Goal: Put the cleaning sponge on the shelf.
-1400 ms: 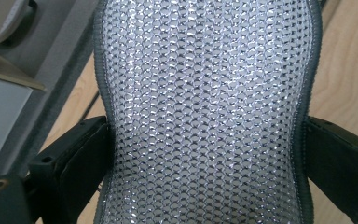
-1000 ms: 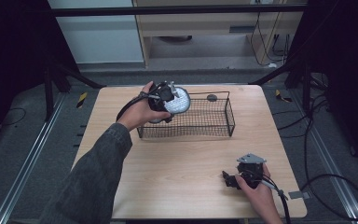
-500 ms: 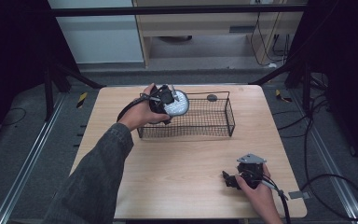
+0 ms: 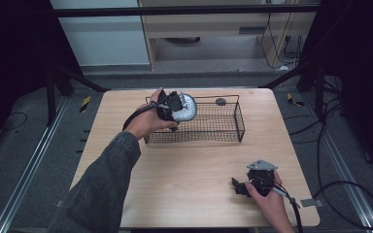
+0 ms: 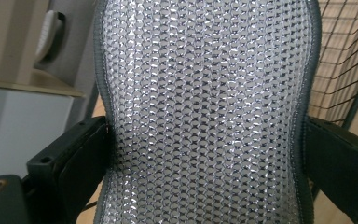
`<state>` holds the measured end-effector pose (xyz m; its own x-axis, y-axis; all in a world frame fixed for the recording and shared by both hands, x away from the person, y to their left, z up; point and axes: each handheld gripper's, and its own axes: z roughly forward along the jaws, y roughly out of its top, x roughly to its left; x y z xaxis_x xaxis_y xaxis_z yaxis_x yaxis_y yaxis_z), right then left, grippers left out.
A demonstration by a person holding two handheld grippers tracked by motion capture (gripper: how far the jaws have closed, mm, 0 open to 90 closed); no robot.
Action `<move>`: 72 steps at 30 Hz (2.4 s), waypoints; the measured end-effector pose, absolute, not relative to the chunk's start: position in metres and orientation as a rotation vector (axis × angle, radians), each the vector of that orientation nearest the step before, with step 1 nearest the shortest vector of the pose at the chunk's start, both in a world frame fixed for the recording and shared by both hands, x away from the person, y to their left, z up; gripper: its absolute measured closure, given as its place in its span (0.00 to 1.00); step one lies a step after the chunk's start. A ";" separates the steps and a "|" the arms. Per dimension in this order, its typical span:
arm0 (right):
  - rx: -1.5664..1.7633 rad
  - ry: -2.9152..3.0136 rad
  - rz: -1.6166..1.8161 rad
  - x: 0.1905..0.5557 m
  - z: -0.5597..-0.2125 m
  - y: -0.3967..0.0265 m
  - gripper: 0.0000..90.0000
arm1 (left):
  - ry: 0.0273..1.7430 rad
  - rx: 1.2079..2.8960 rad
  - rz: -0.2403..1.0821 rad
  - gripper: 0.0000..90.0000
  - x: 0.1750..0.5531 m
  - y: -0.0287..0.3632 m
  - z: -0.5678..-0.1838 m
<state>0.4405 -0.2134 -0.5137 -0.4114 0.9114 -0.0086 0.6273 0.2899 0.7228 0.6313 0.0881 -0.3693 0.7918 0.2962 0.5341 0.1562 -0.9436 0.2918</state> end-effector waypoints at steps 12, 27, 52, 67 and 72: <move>1.374 2.143 0.906 0.441 -0.514 -0.214 0.00 | 0.387 2.719 0.842 0.04 0.637 0.087 -0.370; 1.386 2.140 0.910 0.440 -0.513 -0.213 0.00 | 0.399 2.695 0.830 0.05 0.633 0.086 -0.365; 1.387 2.138 0.907 0.440 -0.514 -0.213 0.00 | 0.462 2.579 0.875 0.04 0.585 0.076 -0.364; 1.388 2.136 0.906 0.440 -0.514 -0.213 0.00 | 0.487 2.509 0.819 0.04 0.555 0.072 -0.371; 1.385 2.137 0.909 0.440 -0.514 -0.213 0.00 | 0.502 2.470 0.799 0.04 0.542 0.070 -0.376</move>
